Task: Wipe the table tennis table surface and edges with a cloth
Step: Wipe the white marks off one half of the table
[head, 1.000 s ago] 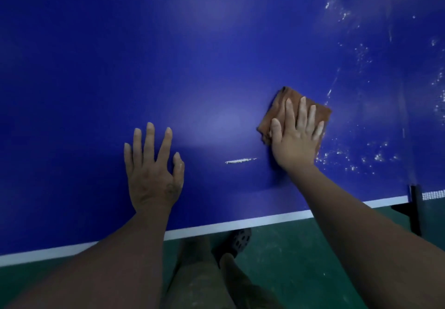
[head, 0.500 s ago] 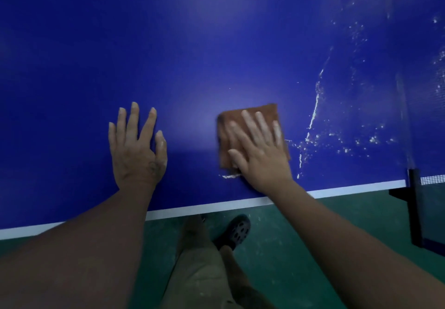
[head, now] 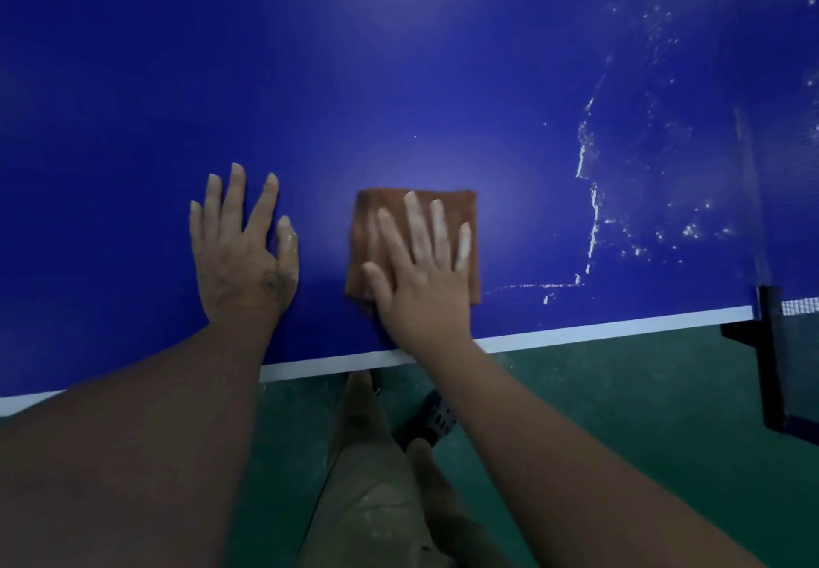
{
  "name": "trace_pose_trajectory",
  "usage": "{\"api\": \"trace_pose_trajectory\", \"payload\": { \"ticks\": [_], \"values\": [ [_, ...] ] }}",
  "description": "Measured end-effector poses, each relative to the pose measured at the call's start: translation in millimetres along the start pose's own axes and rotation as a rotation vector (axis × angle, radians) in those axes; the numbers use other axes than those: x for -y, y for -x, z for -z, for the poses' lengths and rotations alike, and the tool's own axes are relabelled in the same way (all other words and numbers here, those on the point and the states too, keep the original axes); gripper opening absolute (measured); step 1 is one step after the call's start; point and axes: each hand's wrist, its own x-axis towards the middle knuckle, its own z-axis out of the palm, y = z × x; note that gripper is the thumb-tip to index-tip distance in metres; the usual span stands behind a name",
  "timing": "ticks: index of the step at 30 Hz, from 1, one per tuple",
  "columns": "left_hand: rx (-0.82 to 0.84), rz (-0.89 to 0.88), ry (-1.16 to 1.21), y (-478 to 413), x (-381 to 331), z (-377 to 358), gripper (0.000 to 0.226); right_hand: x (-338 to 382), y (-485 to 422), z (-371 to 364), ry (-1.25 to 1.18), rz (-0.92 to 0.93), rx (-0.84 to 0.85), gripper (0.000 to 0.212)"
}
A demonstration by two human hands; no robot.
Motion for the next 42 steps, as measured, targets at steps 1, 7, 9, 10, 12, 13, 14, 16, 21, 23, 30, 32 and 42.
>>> {"api": "trace_pose_trajectory", "payload": {
  "ticks": [1, 7, 9, 10, 12, 13, 14, 16, 21, 23, 30, 32, 42],
  "values": [
    [-0.002, -0.003, -0.007, 0, 0, 0, 0.053, 1, 13, -5, -0.014, 0.071, -0.003, 0.065],
    [0.026, 0.01, -0.019, 3, -2, 2, 0.053, -92, 63, 9, 0.098, 0.127, 0.03, 0.065],
    [0.022, 0.009, -0.024, 2, -2, 3, 0.053, -131, 75, 22, 0.121, 0.034, 0.048, 0.065],
    [0.017, 0.004, -0.024, 2, -2, 3, 0.053, -145, 81, 29, 0.122, -0.041, 0.056, 0.065],
    [0.005, -0.006, -0.035, 3, -3, 2, 0.053, -154, 80, 36, 0.105, -0.219, 0.061, 0.066],
    [0.002, -0.011, -0.046, 2, -2, 2, 0.053, -149, 72, 36, 0.087, -0.307, 0.065, 0.067],
    [0.005, -0.015, -0.055, 2, -2, 1, 0.053, -138, 61, 35, 0.058, -0.387, 0.069, 0.068],
    [0.023, -0.015, -0.063, 3, -3, 3, 0.054, -109, 38, 30, 0.02, -0.466, 0.057, 0.069],
    [0.118, 0.003, -0.092, 5, -5, 7, 0.058, -46, 45, 7, 0.033, -0.139, 0.001, 0.065],
    [0.153, 0.029, -0.098, 7, -9, 5, 0.061, -50, 72, 0, 0.034, 0.032, -0.012, 0.063],
    [0.225, 0.118, -0.148, 38, -72, -11, 0.08, -160, 138, 16, 0.118, 0.013, 0.011, 0.063],
    [0.225, 0.116, -0.169, 45, -93, -19, 0.081, -176, 136, 24, 0.117, -0.069, 0.033, 0.063],
    [0.166, 0.041, -0.113, 54, -155, -52, 0.073, -123, 77, 17, 0.063, -0.098, -0.023, 0.061]
  ]
}}
